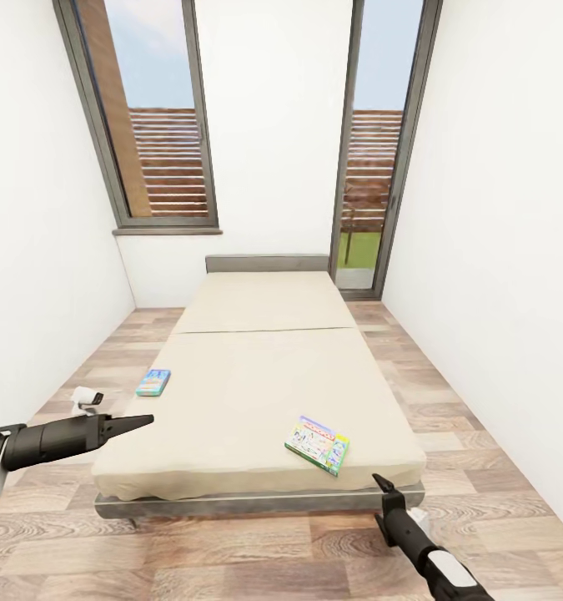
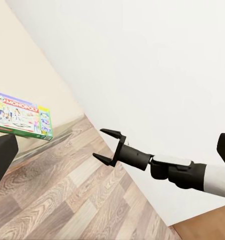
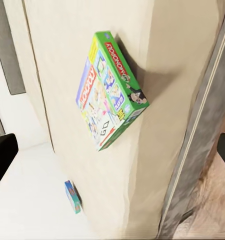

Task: Put all the toys in the child's room - the three board games (two on the bed and one on the table), the two jigsaw puzzles on the table, and the tennis ball on the table - inside the toy box on the table in the child's room.

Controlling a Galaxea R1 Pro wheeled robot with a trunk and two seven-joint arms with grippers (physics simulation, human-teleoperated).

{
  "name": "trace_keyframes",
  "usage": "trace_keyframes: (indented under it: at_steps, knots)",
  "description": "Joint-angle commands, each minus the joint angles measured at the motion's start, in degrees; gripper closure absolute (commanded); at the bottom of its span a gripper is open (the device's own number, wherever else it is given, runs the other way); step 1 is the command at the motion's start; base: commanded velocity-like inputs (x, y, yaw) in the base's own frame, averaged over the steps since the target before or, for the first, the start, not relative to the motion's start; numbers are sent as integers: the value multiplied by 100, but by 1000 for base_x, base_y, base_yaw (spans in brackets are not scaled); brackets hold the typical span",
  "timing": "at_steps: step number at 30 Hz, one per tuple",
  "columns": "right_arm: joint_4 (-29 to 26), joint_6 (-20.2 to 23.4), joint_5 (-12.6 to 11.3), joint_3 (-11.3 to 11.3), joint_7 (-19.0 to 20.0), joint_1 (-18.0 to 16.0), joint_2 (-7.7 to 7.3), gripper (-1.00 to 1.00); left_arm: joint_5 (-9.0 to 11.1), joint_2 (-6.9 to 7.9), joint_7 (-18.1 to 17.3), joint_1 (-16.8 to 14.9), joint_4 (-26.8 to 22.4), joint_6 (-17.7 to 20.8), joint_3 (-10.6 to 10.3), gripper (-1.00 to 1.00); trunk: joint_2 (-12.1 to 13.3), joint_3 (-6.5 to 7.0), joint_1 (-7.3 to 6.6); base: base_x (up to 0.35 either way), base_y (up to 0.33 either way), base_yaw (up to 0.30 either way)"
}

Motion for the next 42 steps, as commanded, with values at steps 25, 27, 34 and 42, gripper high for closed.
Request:
trace_keyframes:
  at_steps: [25, 27, 34, 42]
  knots:
    - [134, 128, -229, -26, 43, -2, 1, -100, 20, 4, -19, 8, 8, 37, 21, -100, -3, -6, 0, 0, 60, 0]
    - [134, 127, -228, -26, 43, -2, 1, -100, 22, 3, -19, 8, 9, 36, 21, -100, -3, -6, 0, 0, 3, 0]
    - [134, 125, -229, -26, 43, -2, 1, -100, 29, -1, -19, 9, 9, 39, 22, -100, -123, -59, 66, 0, 1, 0]
    - [134, 120, -229, -26, 43, -2, 1, -100, 30, -3, -19, 9, 9, 42, 22, -100, -444, -203, 241, 0, 0, 0]
